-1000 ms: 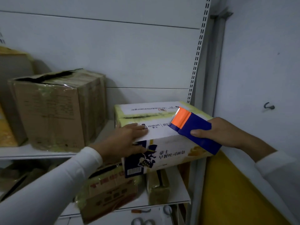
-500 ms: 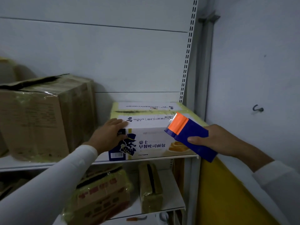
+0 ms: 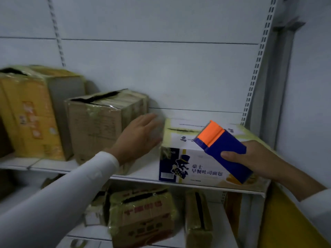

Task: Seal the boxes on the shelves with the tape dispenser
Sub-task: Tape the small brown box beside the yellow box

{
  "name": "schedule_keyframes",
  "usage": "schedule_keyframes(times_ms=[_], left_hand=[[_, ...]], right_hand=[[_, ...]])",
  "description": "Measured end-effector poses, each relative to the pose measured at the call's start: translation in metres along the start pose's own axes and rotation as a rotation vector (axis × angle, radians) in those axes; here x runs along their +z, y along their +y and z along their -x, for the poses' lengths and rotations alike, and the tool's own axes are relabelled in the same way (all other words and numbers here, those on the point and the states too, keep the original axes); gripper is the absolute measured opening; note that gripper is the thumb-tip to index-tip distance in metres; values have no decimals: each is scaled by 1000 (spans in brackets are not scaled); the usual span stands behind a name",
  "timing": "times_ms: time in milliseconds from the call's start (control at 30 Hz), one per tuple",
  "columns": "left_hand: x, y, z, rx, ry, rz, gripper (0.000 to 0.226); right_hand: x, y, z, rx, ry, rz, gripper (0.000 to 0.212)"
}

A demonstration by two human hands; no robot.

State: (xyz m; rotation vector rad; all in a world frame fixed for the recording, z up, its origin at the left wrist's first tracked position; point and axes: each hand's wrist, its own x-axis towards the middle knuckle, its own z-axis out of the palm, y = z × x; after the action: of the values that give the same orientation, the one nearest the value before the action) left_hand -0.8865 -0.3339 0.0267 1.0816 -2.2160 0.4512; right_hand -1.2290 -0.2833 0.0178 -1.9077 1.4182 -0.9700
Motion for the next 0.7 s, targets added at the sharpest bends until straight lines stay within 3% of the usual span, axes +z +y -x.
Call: schedule_keyframes(times_ms=[167,367,467,700], left_hand=[[-71,-79,6,-6,176,-187,57],[-88,-189,29,-213,-70,-238,89],[-74,-214,31,-178,-93,-184,79],[-46,-215,26,-59,127,-103,62]], right_hand=[[41,-42,-26,-46,-47,23,45],[100,-101,-43,-83,16,23,60],[129,-123,-48,-58,53,10,58],[167,-142,-43,19,109,-30,49]])
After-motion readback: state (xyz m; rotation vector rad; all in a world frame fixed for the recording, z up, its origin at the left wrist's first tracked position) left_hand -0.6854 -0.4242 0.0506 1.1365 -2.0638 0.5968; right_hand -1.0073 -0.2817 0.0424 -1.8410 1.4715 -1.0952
